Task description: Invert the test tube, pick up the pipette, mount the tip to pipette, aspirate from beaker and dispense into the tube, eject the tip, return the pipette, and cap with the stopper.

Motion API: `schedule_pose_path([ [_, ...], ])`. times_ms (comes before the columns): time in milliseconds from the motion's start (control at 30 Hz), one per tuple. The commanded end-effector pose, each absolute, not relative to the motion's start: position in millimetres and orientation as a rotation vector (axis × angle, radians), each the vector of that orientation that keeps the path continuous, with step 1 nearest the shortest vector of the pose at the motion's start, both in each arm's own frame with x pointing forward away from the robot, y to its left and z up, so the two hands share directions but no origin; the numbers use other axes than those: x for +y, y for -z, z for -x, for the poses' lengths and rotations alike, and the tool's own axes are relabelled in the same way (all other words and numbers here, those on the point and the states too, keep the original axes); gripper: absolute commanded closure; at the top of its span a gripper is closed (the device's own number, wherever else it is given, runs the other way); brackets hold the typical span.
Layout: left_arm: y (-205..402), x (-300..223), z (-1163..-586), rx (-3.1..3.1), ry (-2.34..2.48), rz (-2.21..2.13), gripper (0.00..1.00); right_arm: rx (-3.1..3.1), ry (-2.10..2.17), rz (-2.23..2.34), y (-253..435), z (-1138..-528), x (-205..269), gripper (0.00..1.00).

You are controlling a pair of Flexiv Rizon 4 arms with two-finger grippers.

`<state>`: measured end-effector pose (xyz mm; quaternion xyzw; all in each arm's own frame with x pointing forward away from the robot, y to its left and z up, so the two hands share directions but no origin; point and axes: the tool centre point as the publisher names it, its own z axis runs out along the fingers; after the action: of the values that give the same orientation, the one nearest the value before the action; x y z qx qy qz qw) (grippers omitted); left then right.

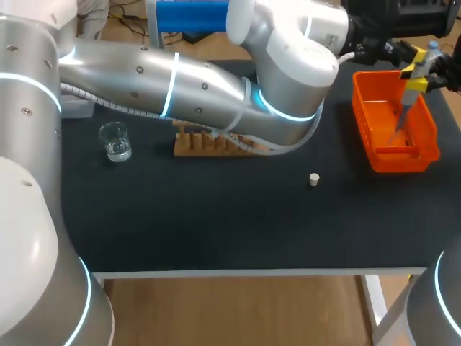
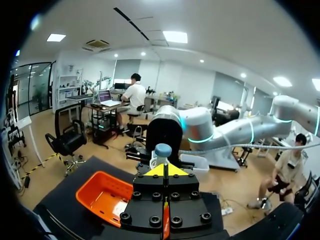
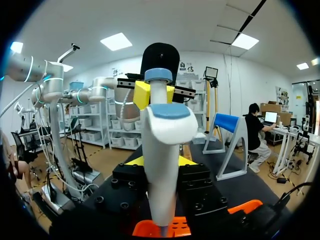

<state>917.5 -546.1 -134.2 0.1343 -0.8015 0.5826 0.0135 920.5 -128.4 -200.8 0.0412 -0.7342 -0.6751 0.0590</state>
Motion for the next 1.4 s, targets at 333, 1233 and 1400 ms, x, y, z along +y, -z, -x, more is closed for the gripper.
schedule_pose_path([
  [333, 156.3, -553.2, -919.1, -2.546, -1.77, -0.416, 1.0, -2.221, 2.043, -0.13, 196.9, -921.0, -129.4, 1.0],
  [1233, 163.7, -555.5, -917.9, -2.618, -1.799, -0.385, 1.0, -2.221, 2.043, -0.13, 196.9, -921.0, -129.4, 1.0],
  [1400, 153.0, -545.8, -916.8, -2.611, -1.858, -0.41, 1.0, -2.221, 2.043, -0.13, 196.9, -921.0, -129.4, 1.0],
])
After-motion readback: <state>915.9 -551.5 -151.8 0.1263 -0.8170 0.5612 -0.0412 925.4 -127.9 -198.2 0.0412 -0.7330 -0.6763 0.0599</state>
